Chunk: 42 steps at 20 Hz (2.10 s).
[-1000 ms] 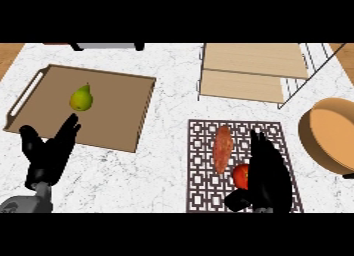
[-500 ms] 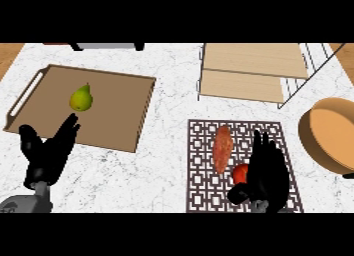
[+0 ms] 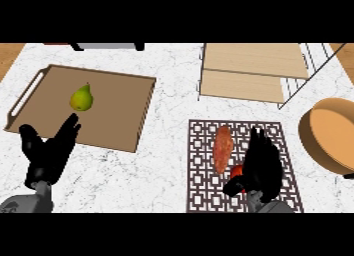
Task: Pick the tomato from the placemat and place it in the tiered shelf
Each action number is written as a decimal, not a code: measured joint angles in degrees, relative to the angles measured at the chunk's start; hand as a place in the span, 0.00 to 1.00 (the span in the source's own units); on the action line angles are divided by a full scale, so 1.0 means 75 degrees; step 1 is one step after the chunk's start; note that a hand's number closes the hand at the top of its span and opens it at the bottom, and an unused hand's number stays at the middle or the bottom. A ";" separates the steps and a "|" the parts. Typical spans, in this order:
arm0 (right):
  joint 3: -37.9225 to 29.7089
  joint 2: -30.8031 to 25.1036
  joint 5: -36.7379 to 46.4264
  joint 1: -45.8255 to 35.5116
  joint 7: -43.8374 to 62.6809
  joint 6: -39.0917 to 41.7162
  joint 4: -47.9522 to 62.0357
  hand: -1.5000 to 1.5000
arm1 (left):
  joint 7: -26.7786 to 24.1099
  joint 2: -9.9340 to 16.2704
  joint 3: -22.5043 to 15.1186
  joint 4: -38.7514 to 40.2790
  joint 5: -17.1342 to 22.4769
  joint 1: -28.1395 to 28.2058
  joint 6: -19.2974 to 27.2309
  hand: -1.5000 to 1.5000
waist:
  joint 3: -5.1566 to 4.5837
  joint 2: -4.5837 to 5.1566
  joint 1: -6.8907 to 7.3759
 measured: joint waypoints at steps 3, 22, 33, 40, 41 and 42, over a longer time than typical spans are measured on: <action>0.0082 -0.0084 -0.0343 0.0057 -0.0289 0.0512 0.0156 1.00 | 0.0022 -0.0061 -0.0021 -0.0087 -0.0073 0.0015 0.0063 0.50 | -0.0036 -0.0028 0.0019; 0.0973 0.0303 -0.2253 -0.1694 -0.2015 0.0243 0.0898 1.00 | 0.0280 -0.0304 0.0054 -0.0345 -0.0352 0.0068 0.0020 0.50 | -0.0026 0.0031 0.0127; 0.1312 0.0319 -0.1780 -0.3601 -0.0109 0.0201 -0.1901 1.00 | 0.0189 -0.0329 0.0162 -0.0351 -0.0425 0.0234 0.0008 0.50 | -0.0014 -0.0039 -0.0037; 0.0021 0.0255 -0.1692 -0.5141 0.0455 0.1179 -0.2904 1.00 | 0.0157 -0.0290 0.0237 -0.0303 -0.0411 0.0233 -0.0133 0.50 | -0.0008 -0.0038 -0.0053; -0.0320 0.0167 -0.1794 -0.5351 0.0414 0.1300 -0.2901 1.00 | 0.0150 -0.0302 0.0243 -0.0304 -0.0409 0.0225 -0.0138 0.50 | -0.0011 -0.0033 -0.0050; -0.0561 0.0122 -0.1852 -0.5572 0.0423 0.1420 -0.2931 1.00 | 0.0159 -0.0313 0.0244 -0.0314 -0.0418 0.0227 -0.0131 0.50 | -0.0010 -0.0032 -0.0053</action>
